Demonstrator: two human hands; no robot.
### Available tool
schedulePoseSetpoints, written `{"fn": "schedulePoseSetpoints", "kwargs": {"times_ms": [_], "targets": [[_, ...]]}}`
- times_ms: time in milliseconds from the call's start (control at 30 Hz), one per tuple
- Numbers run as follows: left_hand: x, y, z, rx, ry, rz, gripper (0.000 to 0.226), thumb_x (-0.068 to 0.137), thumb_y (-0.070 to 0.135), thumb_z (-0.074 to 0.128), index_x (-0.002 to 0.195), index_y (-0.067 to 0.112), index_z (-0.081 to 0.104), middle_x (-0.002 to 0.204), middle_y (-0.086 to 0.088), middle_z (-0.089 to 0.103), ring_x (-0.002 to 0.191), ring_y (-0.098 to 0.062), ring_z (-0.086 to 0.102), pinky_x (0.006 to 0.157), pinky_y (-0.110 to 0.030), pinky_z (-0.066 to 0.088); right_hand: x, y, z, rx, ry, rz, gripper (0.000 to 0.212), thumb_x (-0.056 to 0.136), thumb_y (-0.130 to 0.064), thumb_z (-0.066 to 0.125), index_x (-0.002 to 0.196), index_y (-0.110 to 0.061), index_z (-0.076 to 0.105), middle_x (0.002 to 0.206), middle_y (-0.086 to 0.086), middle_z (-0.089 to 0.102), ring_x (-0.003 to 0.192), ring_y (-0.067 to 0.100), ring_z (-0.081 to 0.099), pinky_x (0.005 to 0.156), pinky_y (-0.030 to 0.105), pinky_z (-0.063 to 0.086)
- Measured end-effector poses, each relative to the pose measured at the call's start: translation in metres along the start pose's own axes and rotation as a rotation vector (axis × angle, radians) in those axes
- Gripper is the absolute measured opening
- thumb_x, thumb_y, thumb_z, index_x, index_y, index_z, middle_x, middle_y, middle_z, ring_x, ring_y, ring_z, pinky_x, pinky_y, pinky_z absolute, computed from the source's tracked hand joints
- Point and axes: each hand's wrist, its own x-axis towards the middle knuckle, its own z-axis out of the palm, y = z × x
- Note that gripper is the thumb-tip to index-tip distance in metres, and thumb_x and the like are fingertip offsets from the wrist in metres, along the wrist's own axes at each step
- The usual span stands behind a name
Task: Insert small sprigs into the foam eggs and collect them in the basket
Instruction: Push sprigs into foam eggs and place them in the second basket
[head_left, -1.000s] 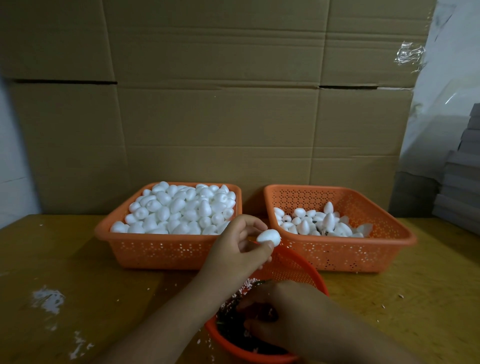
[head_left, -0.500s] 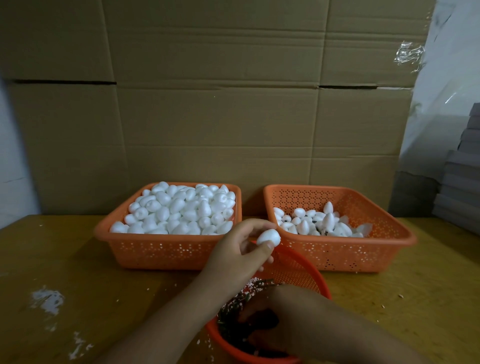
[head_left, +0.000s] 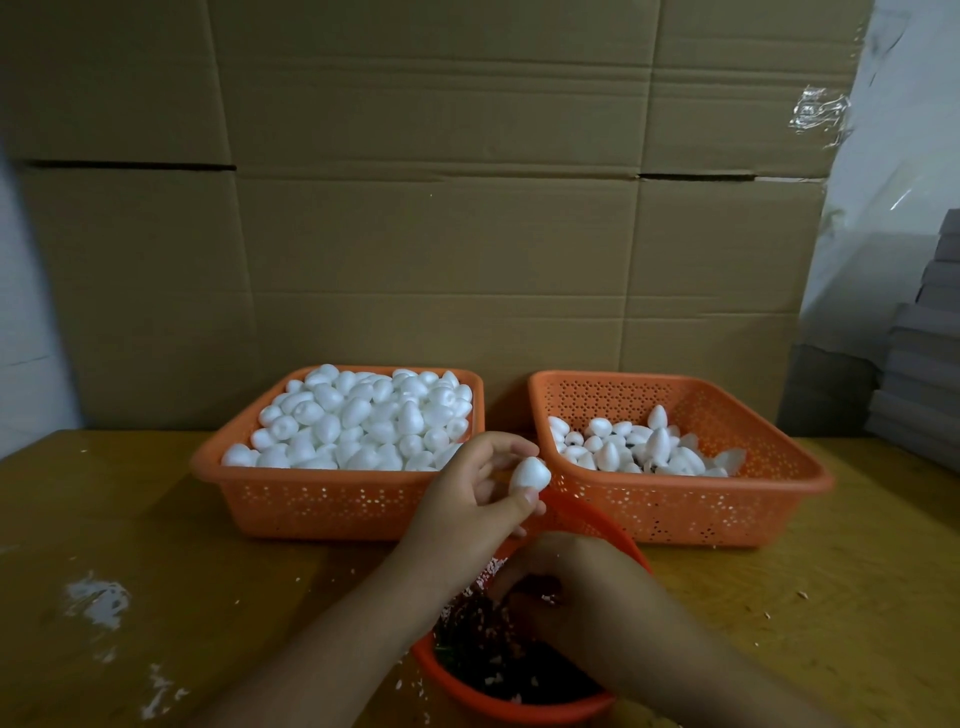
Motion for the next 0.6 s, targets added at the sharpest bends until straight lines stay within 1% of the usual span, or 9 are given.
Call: {"fn": "schedulePoseSetpoints", "kwargs": {"times_ms": [67,133,233,300,367,433,500,600], "targets": [[0.0,0.0,0.0,0.004,0.002,0.0,0.03,0.093,-0.002,0.056,0.104,0.025,0.061,0.108,0.006,0.068,0.084,-0.01,0.071,0.065,-0.018,0.051,0.001,0.0,0.0,0.058,0.055,-0.014,0.026,0.082,-0.016,0.062,0.095,-0.036,0.072,0.104,-0.021,0.065,0.098,-0.005,0.057,0.085,0.022,0.048],[-0.001,0.0,0.0,-0.015,0.007,-0.01,0.03,0.093,-0.003,0.056,0.103,0.025,0.063,0.108,0.005,0.069,0.087,-0.009,0.07,0.066,-0.016,0.05,0.001,0.0,-0.001,0.16,0.175,-0.028,0.024,0.083,-0.01,0.064,0.09,-0.031,0.073,0.096,-0.017,0.068,0.094,-0.001,0.061,0.084,0.026,0.05],[-0.001,0.001,-0.001,-0.042,0.015,-0.024,0.03,0.094,-0.001,0.056,0.103,0.026,0.065,0.11,0.004,0.07,0.098,-0.004,0.067,0.071,-0.014,0.049,0.0,0.0,-0.004,0.351,0.397,0.019,0.029,0.085,-0.007,0.068,0.084,-0.036,0.072,0.088,-0.018,0.071,0.087,0.0,0.065,0.079,0.019,0.051],[-0.001,0.002,-0.001,-0.032,0.013,-0.029,0.029,0.094,0.002,0.055,0.104,0.028,0.066,0.111,0.005,0.071,0.099,-0.003,0.067,0.071,-0.013,0.05,0.0,0.0,-0.006,0.483,0.483,0.075,0.027,0.086,-0.008,0.068,0.084,-0.034,0.072,0.083,-0.015,0.072,0.079,0.002,0.066,0.073,0.018,0.051],[-0.002,0.003,-0.002,-0.028,0.009,-0.033,0.03,0.095,0.001,0.055,0.104,0.027,0.066,0.108,0.006,0.072,0.092,-0.004,0.069,0.067,-0.016,0.051,0.0,0.001,-0.008,0.599,0.542,0.117,0.023,0.088,-0.007,0.066,0.085,-0.028,0.074,0.078,-0.011,0.072,0.071,0.005,0.066,0.068,0.019,0.052],[-0.003,0.004,-0.002,-0.026,0.013,-0.037,0.032,0.094,-0.001,0.054,0.103,0.026,0.067,0.106,0.006,0.071,0.086,-0.007,0.07,0.066,-0.018,0.052,0.001,0.001,-0.011,0.691,0.587,0.164,0.021,0.09,-0.008,0.063,0.087,-0.025,0.074,0.079,-0.007,0.073,0.071,0.011,0.066,0.07,0.028,0.056],[-0.003,0.005,-0.002,-0.015,0.015,-0.038,0.033,0.094,-0.003,0.053,0.102,0.026,0.068,0.106,0.004,0.07,0.085,-0.009,0.07,0.066,-0.02,0.053,0.001,0.003,-0.013,0.736,0.623,0.205,0.02,0.092,-0.009,0.061,0.089,-0.024,0.075,0.08,-0.006,0.073,0.073,0.013,0.066,0.073,0.037,0.059],[-0.003,0.007,-0.002,0.009,0.002,-0.041,0.034,0.093,-0.004,0.052,0.102,0.025,0.069,0.105,0.003,0.07,0.085,-0.009,0.07,0.066,-0.02,0.053,0.002,0.004,-0.012,0.736,0.627,0.229,0.021,0.092,-0.009,0.061,0.09,-0.025,0.075,0.081,-0.008,0.073,0.075,0.012,0.067,0.075,0.042,0.059]]}}
